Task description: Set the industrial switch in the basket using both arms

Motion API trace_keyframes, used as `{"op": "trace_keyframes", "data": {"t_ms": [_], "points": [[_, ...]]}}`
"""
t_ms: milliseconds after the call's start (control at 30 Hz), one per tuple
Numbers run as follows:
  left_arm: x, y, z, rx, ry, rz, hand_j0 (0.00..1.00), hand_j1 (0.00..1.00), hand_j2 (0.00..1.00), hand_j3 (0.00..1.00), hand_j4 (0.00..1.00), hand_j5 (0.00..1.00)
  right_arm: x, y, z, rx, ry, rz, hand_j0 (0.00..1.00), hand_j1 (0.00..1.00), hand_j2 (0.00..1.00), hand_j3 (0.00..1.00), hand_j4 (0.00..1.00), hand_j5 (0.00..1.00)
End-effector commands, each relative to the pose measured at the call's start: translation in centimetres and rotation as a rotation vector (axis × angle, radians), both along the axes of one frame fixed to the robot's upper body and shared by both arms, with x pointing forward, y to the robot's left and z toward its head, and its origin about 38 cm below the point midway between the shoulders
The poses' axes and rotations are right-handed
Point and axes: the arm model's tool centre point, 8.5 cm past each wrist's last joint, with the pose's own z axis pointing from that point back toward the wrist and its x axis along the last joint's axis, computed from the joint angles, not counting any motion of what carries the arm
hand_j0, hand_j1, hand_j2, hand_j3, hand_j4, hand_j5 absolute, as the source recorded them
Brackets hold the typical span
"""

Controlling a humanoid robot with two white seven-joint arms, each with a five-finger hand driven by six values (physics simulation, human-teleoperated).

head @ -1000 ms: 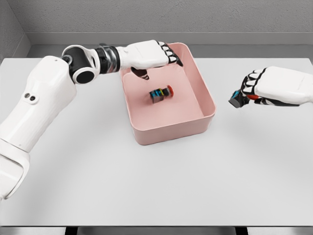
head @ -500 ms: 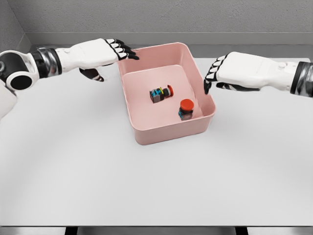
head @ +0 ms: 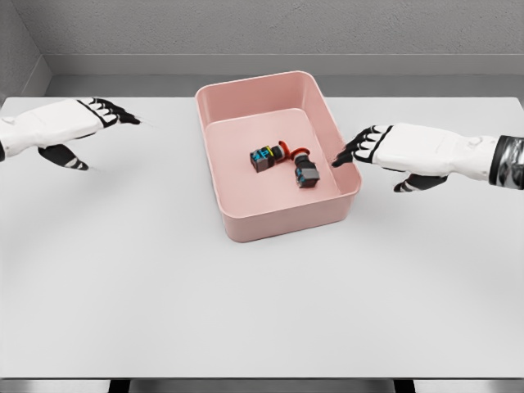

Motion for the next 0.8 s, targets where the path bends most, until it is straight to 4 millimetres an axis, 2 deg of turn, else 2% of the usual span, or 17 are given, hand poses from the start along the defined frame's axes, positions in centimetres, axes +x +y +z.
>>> {"op": "trace_keyframes", "data": {"t_ms": [0,67,267,433,767], "points": [[-0.2,1.1,0.6,0.0,-0.004,0.021,1.0,1.0,1.0,1.0,1.0,1.0,-0.1,-1.6,2.8,0.009,-0.079,0.007,1.0,1.0,1.0,1.0,1.0,1.0],[-0.6,1.7,0.0,0.005,0.01,0.032,1.0,1.0,1.0,1.0,1.0,1.0,-0.6,-2.7,2.4,-0.007,-0.073,0.011,1.0,1.0,1.0,1.0,1.0,1.0],[-0.7,1.5,0.2,0.005,0.005,0.025,1.0,1.0,1.0,1.0,1.0,1.0,-2.0,-5.6,1.9,-0.005,-0.065,-0.042,1.0,1.0,1.0,1.0,1.0,1.0],[-0.8,1.5,0.3,0.008,0.002,0.022,1.0,1.0,1.0,1.0,1.0,1.0,-2.2,-6.2,1.4,-0.021,-0.047,-0.054,1.0,1.0,1.0,1.0,1.0,1.0],[-0.8,1.4,0.3,0.007,0.004,0.022,1.0,1.0,1.0,1.0,1.0,1.0,-2.4,-6.2,1.1,-0.02,-0.037,-0.053,1.0,1.0,1.0,1.0,1.0,1.0]]}}
